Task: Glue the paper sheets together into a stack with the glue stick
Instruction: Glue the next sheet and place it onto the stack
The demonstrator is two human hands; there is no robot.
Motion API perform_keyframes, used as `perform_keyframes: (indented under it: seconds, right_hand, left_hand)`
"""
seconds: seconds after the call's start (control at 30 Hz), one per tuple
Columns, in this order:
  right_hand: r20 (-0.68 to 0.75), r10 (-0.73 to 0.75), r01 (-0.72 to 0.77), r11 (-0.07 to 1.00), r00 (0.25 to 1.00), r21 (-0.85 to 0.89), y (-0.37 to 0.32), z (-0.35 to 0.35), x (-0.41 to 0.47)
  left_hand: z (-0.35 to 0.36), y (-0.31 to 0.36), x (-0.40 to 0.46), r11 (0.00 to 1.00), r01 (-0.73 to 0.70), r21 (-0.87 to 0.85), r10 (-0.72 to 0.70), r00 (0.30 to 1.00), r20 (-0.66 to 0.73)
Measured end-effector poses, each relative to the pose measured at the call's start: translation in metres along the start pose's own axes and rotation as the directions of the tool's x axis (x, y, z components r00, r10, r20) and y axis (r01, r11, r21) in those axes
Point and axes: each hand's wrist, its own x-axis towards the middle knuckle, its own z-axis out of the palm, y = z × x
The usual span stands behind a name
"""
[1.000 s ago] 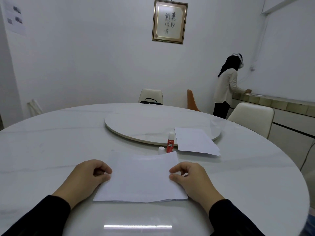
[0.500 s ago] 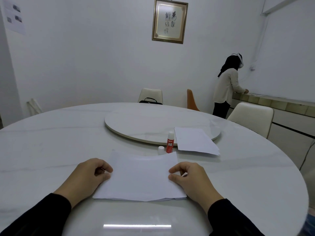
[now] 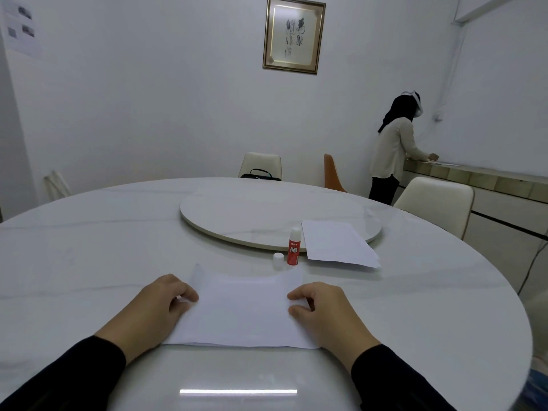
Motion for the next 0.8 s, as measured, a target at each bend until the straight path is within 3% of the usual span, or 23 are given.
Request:
perform_keyframes:
  seconds: [0.17,0.27,0.43,0.6,0.8]
  right_hand:
    - [-0.03,0.025,-0.033,0.956,0.999,-0.292,-0.004,-0.003,-0.006]
    - [-0.086,-0.062,0.019,0.904,0.994,-0.428,-0.01,0.0,-0.006]
    - [0.034,-0.133,0.137,0.932,0.991,-0.334,-0.034,0.023,0.011]
    - [0.314,0.038,0.087,0.924,0.949,-0.373,-0.032,0.043,0.018]
    - [0.321,0.112,0.018,0.926,0.94,-0.377,-0.026,0.038,0.018]
  left_hand:
    - [0.006,0.001,0.002,0.965,0.069,0.252,-0.062,0.997,-0.036]
    - [0.004,0.013,0.009,0.904,0.081,0.419,-0.086,0.996,-0.007]
    - [0.038,0.051,0.023,0.955,0.043,0.295,-0.051,0.998,0.02]
    - [0.058,0.05,0.021,0.933,0.039,0.358,-0.118,0.973,0.2]
    - [0.047,0.038,0.022,0.936,0.107,0.336,-0.18,0.964,0.193]
